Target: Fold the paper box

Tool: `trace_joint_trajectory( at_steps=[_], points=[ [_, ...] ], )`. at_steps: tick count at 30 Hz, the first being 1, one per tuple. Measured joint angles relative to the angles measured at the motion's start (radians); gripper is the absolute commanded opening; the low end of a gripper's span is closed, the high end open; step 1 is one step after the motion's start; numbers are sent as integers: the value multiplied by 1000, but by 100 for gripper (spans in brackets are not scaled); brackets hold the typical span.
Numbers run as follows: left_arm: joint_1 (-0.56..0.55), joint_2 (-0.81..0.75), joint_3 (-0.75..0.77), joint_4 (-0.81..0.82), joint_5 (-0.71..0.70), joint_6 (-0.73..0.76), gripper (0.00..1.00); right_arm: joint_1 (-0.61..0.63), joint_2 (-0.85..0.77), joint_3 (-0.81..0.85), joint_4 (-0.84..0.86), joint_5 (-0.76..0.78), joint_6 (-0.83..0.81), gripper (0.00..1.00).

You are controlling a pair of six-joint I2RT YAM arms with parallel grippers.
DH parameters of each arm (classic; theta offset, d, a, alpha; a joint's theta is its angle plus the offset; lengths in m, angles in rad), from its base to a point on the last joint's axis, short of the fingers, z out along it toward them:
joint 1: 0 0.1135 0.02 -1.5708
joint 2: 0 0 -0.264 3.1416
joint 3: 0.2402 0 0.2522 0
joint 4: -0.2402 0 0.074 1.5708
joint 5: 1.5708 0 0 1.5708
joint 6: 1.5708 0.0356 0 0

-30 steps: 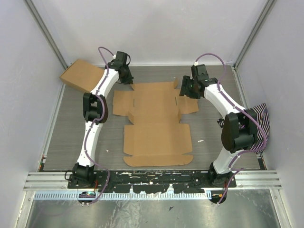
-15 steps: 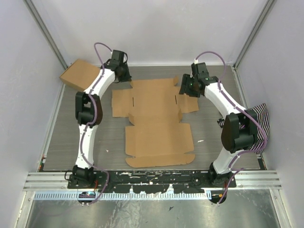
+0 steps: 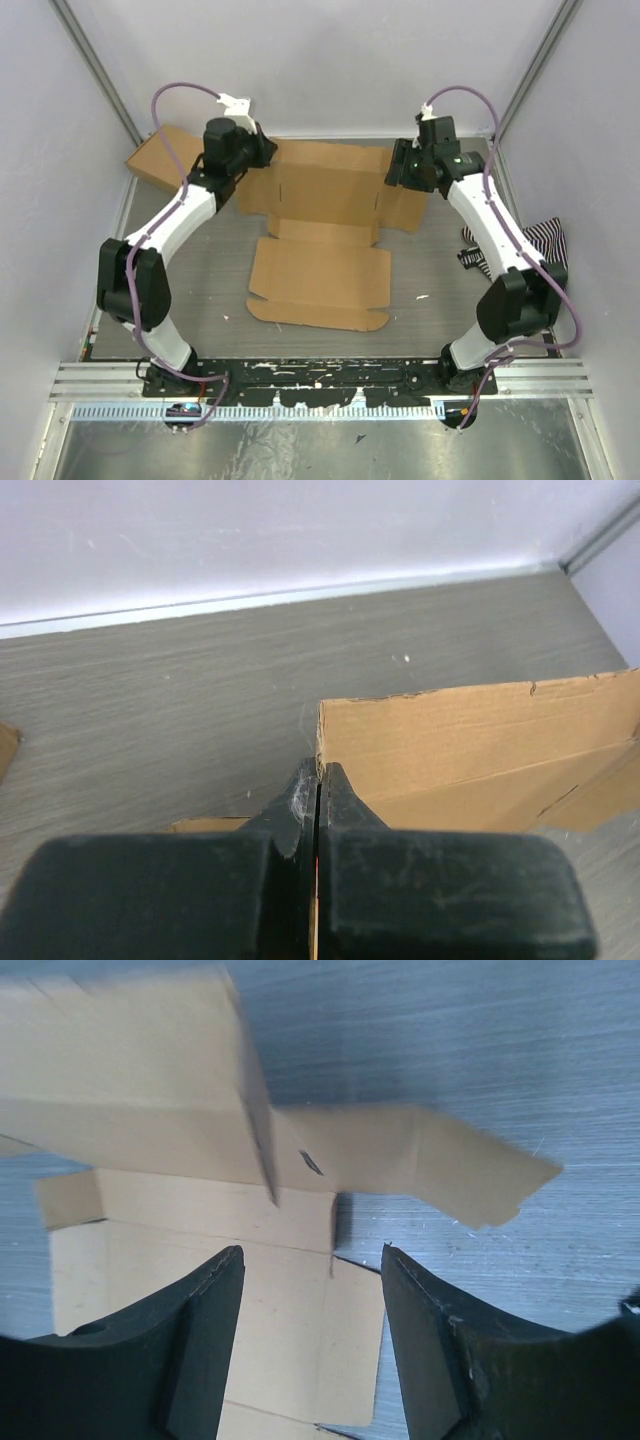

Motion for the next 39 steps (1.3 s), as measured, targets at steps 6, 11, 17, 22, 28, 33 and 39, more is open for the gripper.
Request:
trace_joint_trajectory(
  at_steps=[6,11,17,22,28,33,39],
  points=[
    [-87,-152,-301,233,-40,150,0,0,-137,54,-54,-13,-2,63],
    [-151,-249,-473,424,-76,248,0,0,-187,74,-90,-14,-4,60],
    [-183,-289,-603,602,-132,315,0,0,-180,69,-146,-32,-5,52],
    [-203,-299,-636,687,-164,340,0,0,-181,54,-171,-57,-7,49],
    [-218,-314,-689,804,-180,350,0,0,-180,48,-210,-74,-13,49],
    [-225,-315,-733,885,-179,357,0,0,-176,48,-218,-70,-19,49],
    [-229,-316,-764,956,-173,361,0,0,-134,48,-219,-66,-29,35]
  ],
)
